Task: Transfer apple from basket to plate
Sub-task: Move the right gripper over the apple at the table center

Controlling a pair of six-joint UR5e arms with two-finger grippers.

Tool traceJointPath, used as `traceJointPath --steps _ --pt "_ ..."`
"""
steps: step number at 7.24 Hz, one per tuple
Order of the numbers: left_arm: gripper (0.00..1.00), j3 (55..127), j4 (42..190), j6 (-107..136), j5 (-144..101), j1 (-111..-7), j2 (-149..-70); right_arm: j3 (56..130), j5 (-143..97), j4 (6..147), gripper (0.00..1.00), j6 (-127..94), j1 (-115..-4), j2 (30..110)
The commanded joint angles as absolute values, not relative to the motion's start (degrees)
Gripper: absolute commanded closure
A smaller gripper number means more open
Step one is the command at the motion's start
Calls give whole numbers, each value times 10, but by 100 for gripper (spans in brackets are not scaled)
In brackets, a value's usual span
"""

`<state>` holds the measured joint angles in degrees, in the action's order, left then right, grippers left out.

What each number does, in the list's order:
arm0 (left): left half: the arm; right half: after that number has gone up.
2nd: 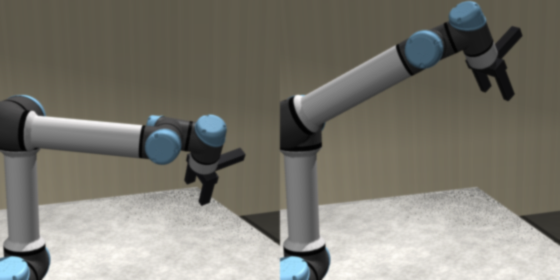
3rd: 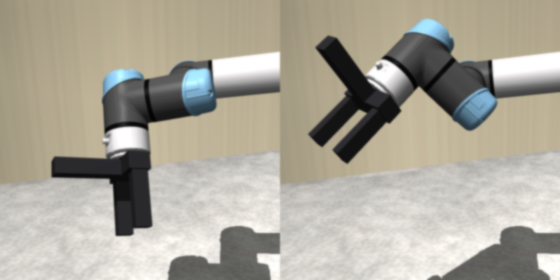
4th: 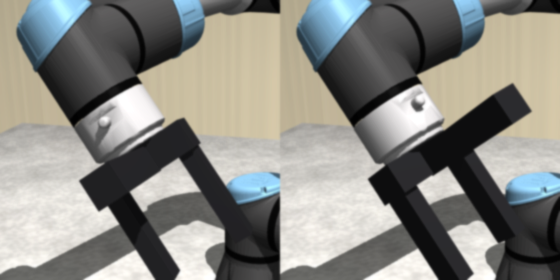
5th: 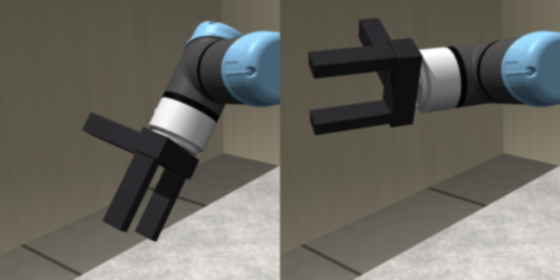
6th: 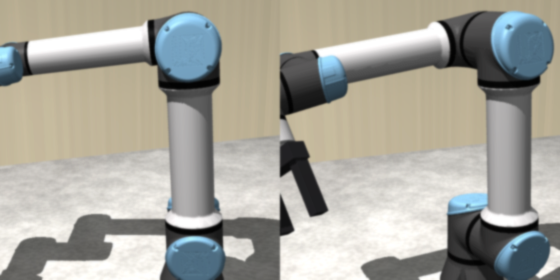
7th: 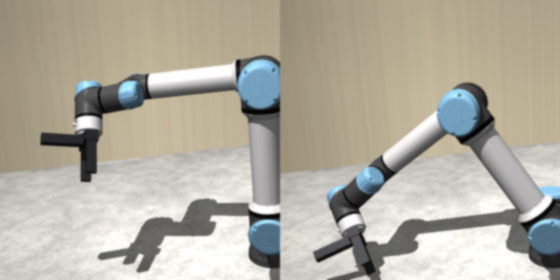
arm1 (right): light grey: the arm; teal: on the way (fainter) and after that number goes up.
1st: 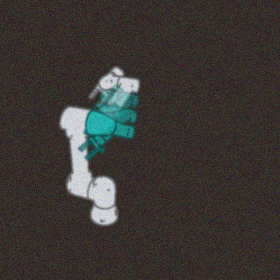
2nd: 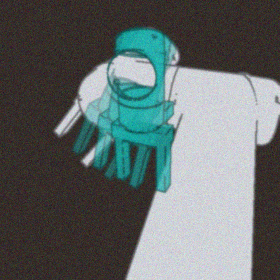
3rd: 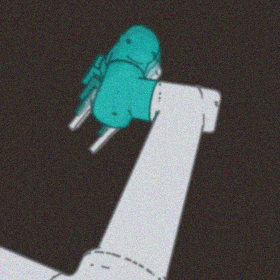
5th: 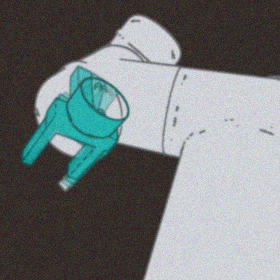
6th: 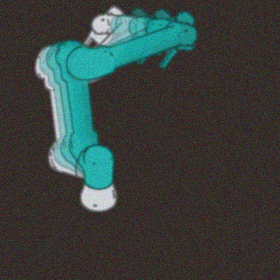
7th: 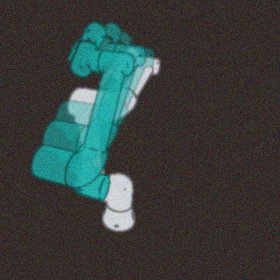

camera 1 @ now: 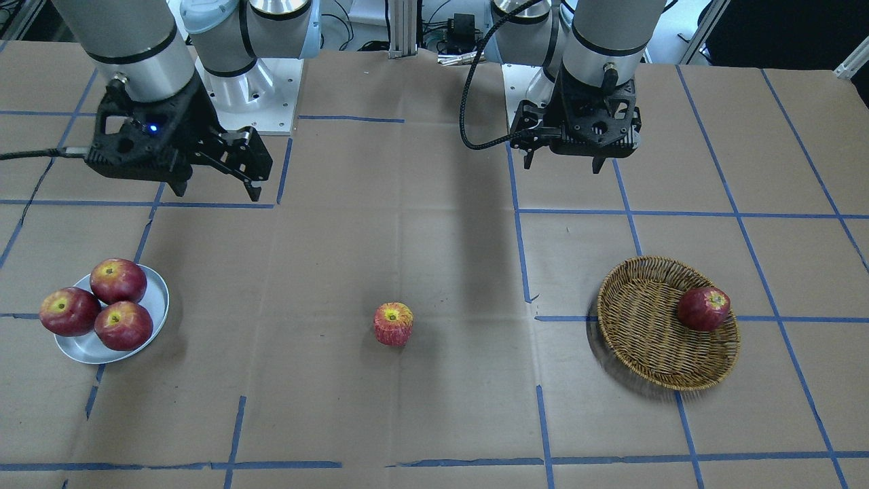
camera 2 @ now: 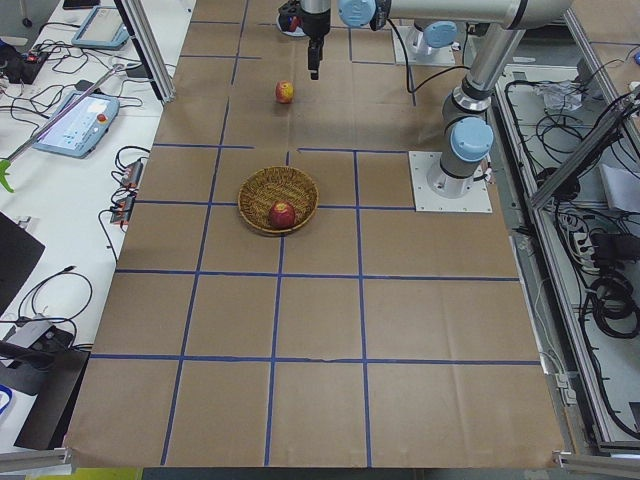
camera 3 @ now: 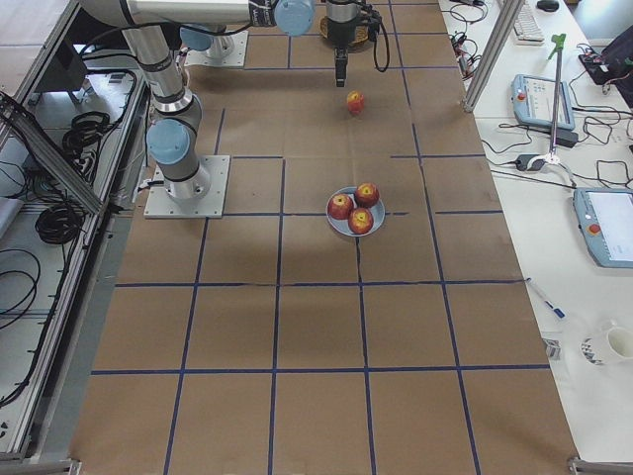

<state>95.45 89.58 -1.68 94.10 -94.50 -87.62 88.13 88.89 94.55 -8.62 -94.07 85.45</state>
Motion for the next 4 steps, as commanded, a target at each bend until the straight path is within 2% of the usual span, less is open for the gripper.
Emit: traceJointPath --steps 1,4 --pt "1 963 876 -17 942 -940 -878 827 892 979 0 -169 -1017 760" --pt "1 962 869 -9 949 -941 -879 826 895 1093 0 -233 -1081 665"
